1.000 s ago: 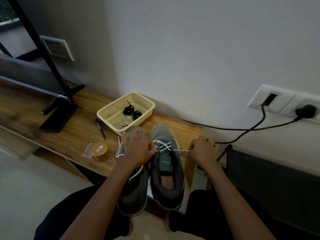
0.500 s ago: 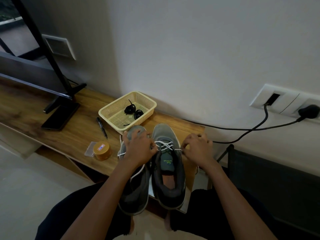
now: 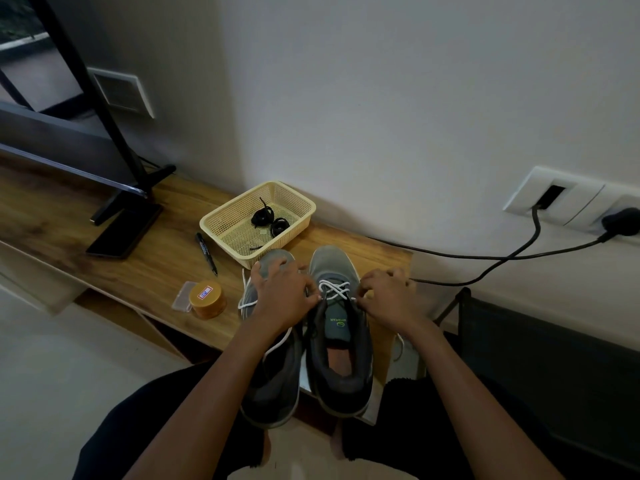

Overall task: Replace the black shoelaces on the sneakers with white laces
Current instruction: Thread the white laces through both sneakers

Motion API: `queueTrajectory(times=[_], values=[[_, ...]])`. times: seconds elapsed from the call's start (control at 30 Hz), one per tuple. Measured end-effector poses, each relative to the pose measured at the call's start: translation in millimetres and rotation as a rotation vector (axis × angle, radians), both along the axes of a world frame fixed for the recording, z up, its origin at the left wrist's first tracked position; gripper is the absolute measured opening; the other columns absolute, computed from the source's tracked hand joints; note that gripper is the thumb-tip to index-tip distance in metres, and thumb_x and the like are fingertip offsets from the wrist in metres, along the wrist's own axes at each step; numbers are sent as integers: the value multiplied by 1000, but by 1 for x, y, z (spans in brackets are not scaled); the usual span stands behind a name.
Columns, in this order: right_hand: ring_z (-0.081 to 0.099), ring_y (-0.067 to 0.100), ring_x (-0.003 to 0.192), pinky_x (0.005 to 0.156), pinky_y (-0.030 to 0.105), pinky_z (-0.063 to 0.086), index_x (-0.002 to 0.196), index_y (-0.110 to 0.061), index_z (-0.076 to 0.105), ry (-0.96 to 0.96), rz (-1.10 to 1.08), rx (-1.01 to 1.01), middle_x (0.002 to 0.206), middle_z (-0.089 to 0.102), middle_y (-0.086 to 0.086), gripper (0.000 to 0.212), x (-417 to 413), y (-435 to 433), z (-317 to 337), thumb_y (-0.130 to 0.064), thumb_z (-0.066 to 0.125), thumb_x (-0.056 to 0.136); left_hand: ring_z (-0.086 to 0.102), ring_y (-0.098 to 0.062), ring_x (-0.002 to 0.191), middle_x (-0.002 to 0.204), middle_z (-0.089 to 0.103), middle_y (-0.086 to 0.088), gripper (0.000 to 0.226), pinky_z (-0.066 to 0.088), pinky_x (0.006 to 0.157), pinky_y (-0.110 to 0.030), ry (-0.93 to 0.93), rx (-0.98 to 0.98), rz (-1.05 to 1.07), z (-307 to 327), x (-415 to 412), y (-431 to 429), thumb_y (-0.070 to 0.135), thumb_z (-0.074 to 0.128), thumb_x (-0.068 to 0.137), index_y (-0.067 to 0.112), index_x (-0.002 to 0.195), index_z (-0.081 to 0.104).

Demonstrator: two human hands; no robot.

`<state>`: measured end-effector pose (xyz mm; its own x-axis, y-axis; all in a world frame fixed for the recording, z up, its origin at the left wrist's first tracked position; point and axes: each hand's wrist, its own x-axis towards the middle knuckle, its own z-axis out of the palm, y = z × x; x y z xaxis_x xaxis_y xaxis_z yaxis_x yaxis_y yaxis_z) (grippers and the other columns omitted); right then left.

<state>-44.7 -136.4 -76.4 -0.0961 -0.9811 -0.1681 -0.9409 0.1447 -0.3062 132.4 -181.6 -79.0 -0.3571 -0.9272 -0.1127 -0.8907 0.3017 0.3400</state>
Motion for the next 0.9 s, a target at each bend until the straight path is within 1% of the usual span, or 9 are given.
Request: queueTrajectory(times=[0.13,0.23,0.33,0.5,0.57,0.63,0.7,0.8,0.9], values=[[32,23,124,96,38,24,97,-28,68,62,-80,-41,123,54,-9,14,-8,1,2,-34,56,91,15,-18,141,144,39,13,20,-2,112,-58,-46,-28,17,0,0,1,42,57,88,29,94,71],[36,25,120,97,40,29,81,-27,67,9,-181,-16,106,57,-8,11,-18,1,1,-27,58,89,16,-19,141,144,39,12,21,-3,112,-58,-57,-30,13,-1,0,0,41,56,89,29,95,72],[38,25,118,98,44,33,71,-28,58,-6,-203,-2,90,51,-10,17,-20,1,2,-26,61,88,16,-19,141,143,40,12,21,-4,111,-59,-70,-29,20,-3,-1,-2,41,55,89,30,97,71],[49,23,108,96,43,36,59,-29,52,-70,-254,19,83,56,-8,29,-22,-1,-2,-24,62,85,17,-19,141,143,41,13,19,-4,111,-59,-59,-20,39,-4,-1,-3,43,57,89,31,93,71],[53,19,96,87,33,36,64,-25,57,-93,-267,24,83,59,-6,24,-21,-1,-1,-20,59,87,17,-18,141,142,41,14,19,-3,111,-59,-59,-16,39,-4,-1,-3,43,57,89,31,93,71],[53,12,82,68,24,31,75,-13,65,-129,-231,36,86,64,-2,16,-20,0,3,-15,56,88,18,-18,140,141,42,14,19,-3,111,-58,-47,-11,42,-4,-1,-2,43,56,89,31,94,71],[54,8,71,57,20,35,76,-4,69,-259,-215,30,81,67,0,13,-22,0,9,-8,59,85,20,-17,139,140,43,15,21,-1,112,-56,-23,7,46,-4,1,-3,44,56,89,31,95,71],[55,10,57,53,14,45,68,-6,67,-721,-290,-42,61,63,0,15,-30,3,25,5,66,78,22,-17,137,137,46,17,23,2,113,-55,-3,22,51,-3,4,-4,47,55,89,30,92,70],[56,9,56,57,12,48,75,-2,68,-1096,-273,-122,60,65,1,14,-41,9,45,10,63,78,30,-18,133,126,52,15,25,6,113,-55,73,8,72,-7,6,-11,47,55,89,27,90,69]])
